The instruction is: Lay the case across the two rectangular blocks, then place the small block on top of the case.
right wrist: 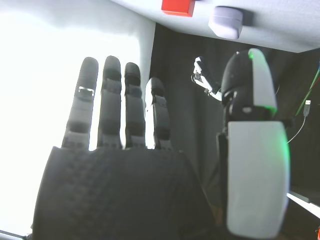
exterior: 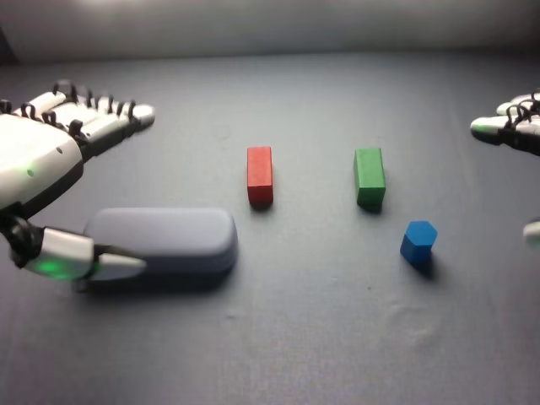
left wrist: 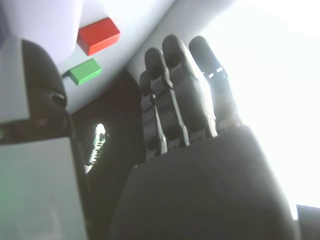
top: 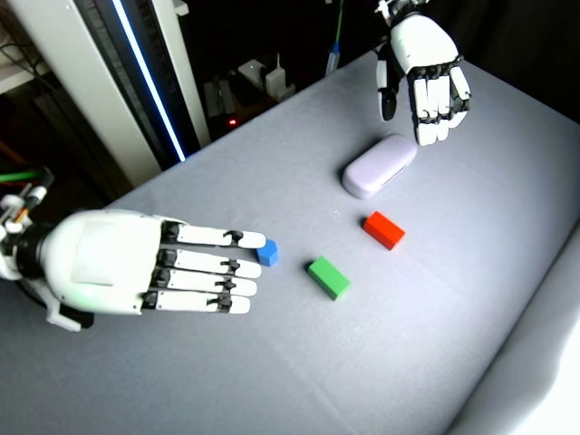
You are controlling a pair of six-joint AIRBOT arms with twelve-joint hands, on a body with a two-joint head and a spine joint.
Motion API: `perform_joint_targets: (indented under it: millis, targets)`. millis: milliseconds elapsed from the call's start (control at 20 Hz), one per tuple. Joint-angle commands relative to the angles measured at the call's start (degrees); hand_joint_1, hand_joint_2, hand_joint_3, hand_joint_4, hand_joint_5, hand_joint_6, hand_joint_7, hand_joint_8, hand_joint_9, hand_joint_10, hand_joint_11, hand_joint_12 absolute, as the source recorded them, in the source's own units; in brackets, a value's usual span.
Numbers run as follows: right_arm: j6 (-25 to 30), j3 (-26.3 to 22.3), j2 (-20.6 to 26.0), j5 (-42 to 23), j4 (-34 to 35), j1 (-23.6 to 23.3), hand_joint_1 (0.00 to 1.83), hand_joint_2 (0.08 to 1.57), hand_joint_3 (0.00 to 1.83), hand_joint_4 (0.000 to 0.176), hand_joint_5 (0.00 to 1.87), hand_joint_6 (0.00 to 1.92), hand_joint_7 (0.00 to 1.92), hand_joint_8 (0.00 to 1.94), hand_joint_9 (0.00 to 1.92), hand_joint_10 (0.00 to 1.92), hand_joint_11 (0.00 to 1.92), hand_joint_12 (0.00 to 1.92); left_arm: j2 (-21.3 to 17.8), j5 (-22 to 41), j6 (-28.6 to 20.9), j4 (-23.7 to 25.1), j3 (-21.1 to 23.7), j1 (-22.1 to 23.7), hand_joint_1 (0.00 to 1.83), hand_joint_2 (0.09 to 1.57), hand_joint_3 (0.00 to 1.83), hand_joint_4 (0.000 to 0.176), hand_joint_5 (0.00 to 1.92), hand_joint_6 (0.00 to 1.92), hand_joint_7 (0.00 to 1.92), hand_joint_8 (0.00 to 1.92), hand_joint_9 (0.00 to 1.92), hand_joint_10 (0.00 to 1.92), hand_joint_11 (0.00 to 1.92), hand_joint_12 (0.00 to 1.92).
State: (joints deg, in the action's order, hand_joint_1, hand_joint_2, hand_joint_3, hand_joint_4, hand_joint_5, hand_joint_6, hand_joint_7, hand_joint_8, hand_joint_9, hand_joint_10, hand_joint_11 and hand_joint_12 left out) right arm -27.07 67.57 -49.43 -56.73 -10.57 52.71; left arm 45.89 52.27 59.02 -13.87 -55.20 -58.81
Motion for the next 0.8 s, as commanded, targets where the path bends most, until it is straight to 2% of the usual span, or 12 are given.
perform_joint_targets:
  millis: [0,50,100,200,300,500,600,700,750]
  targets:
    - [0.2,0.0,0.2,-6.2,1.9,-0.4,0.32,1.23,0.0,0.0,0.13,0.01,0.21,0.0,0.13,0.01,0.05,0.3,-0.6,9.7,0.1,0.6,0.1,0.7,0.56,0.77,0.01,0.013,0.07,0.0,0.14,0.0,0.11,0.01,0.0,0.29]
    - [0.3,0.0,0.2,-6.2,1.9,-0.3,0.31,1.23,0.0,0.0,0.13,0.0,0.22,0.0,0.13,0.01,0.07,0.3,-0.8,10.1,0.1,0.6,0.2,0.7,0.57,0.76,0.0,0.0,0.1,0.01,0.15,0.0,0.15,0.02,0.0,0.3]
    - [0.3,0.0,0.2,-6.2,1.9,-0.3,0.29,1.24,0.0,0.0,0.13,0.0,0.2,0.0,0.13,0.0,0.07,0.29,-0.5,9.0,0.1,0.7,-0.2,0.9,0.59,0.76,0.0,0.0,0.11,0.0,0.14,0.0,0.15,0.01,0.0,0.26]
    - [0.3,0.0,0.1,-6.2,1.9,-0.3,0.34,1.24,0.0,0.0,0.12,0.0,0.2,0.0,0.12,0.0,0.05,0.27,1.2,4.3,0.1,0.9,-1.8,1.8,0.64,0.74,0.0,0.0,0.14,0.0,0.17,0.0,0.2,0.0,0.0,0.45]
    - [0.3,0.0,0.1,-6.2,1.9,-0.3,0.32,1.24,0.0,0.0,0.12,0.0,0.2,0.0,0.13,0.0,0.06,0.27,3.0,-0.4,0.1,1.1,-3.7,2.6,0.64,0.78,0.01,0.019,0.1,0.0,0.08,0.0,0.08,0.0,0.0,0.37]
    - [0.3,0.1,0.0,-6.2,1.7,-0.3,0.35,1.24,0.0,0.0,0.13,0.01,0.2,0.01,0.11,0.0,0.05,0.25,5.1,-7.5,0.5,2.0,-6.3,4.0,0.73,0.78,0.0,0.07,0.09,0.0,0.21,0.0,0.25,0.01,0.01,0.42]
    - [0.3,0.1,-0.1,-6.2,1.7,-0.3,0.35,1.24,0.0,0.0,0.13,0.0,0.2,0.01,0.12,0.01,0.06,0.25,6.0,-10.1,2.5,2.0,-7.0,5.0,0.78,0.77,0.0,0.073,0.11,0.0,0.26,0.0,0.32,0.0,0.04,0.54]
    - [0.4,0.1,-0.1,-6.2,1.6,-0.3,0.33,1.24,0.0,0.0,0.13,0.0,0.21,0.01,0.12,0.01,0.06,0.25,7.3,-12.9,5.5,1.1,-7.9,6.2,0.81,0.78,0.0,0.088,0.16,0.0,0.36,0.01,0.42,0.02,0.14,0.65]
    - [0.6,0.1,-0.1,-6.1,1.4,-0.3,0.32,1.24,0.0,0.0,0.13,0.0,0.21,0.01,0.13,0.01,0.06,0.25,7.9,-13.5,5.8,0.7,-8.4,6.5,0.83,0.78,0.0,0.083,0.19,0.0,0.39,0.0,0.45,0.01,0.14,0.77]
